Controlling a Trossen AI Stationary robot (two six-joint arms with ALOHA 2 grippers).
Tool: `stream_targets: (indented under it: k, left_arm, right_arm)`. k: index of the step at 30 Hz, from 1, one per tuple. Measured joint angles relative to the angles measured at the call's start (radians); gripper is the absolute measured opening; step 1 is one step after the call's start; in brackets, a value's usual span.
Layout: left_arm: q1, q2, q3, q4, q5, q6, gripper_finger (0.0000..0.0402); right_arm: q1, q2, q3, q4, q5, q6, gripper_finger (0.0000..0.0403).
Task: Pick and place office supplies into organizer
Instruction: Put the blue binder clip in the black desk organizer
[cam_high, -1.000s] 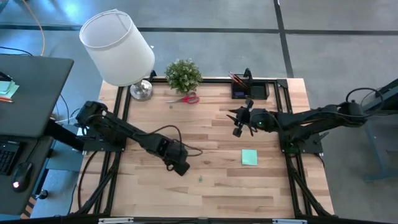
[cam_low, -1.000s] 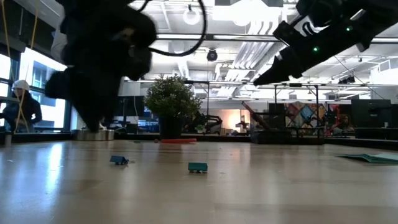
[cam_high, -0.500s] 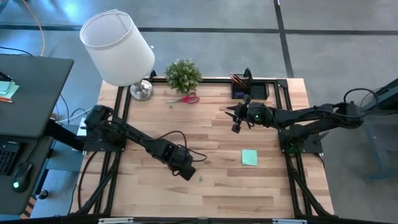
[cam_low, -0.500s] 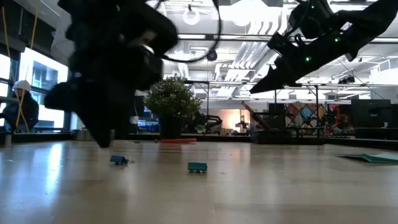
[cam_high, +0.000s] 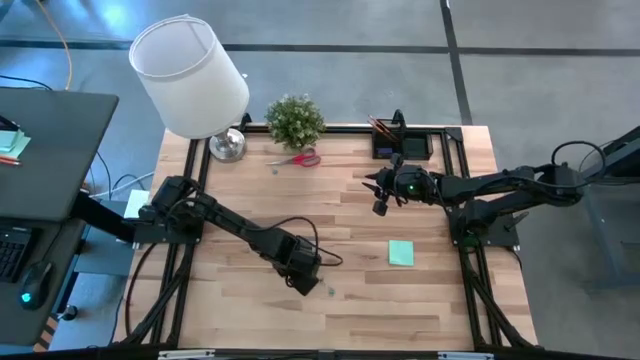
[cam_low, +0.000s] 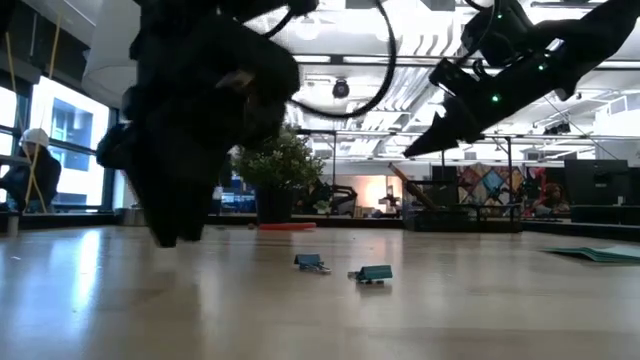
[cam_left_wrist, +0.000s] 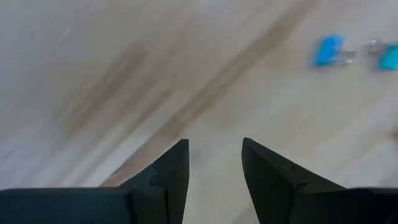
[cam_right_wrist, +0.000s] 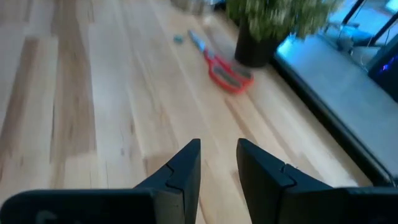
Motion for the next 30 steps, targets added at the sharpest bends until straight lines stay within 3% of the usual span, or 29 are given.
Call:
stream_targets:
  k: [4,11,16,21,30]
  left_arm:
    - [0.000,0.003,0.045,0.022,-0.063,0.213,0.0131]
    - [-0.048,0.003,0.116,0.038,-0.212,0.931,0.0131]
    - [-0.069,0.003,0.098,0.135,-0.237,1.290,0.0131]
    - [-0.040,0.003,0.045,0.297,-0.193,1.463,0.0131]
    - [0.022,0.003,-0.081,0.515,-0.029,1.587,0.0131]
  right_arm:
    - [0.000,-0.002,0.000,-0.023,-0.022,-0.002,0.0096]
    - [0.000,-0.010,0.000,-0.030,-0.064,-0.002,0.0096]
    - [0.000,-0.011,0.000,-0.041,-0.094,0.006,0.0096]
    - [0.000,-0.011,0.000,-0.062,-0.097,0.043,0.0096]
    - [0.001,-0.011,0.000,-0.121,-0.097,0.114,0.0096]
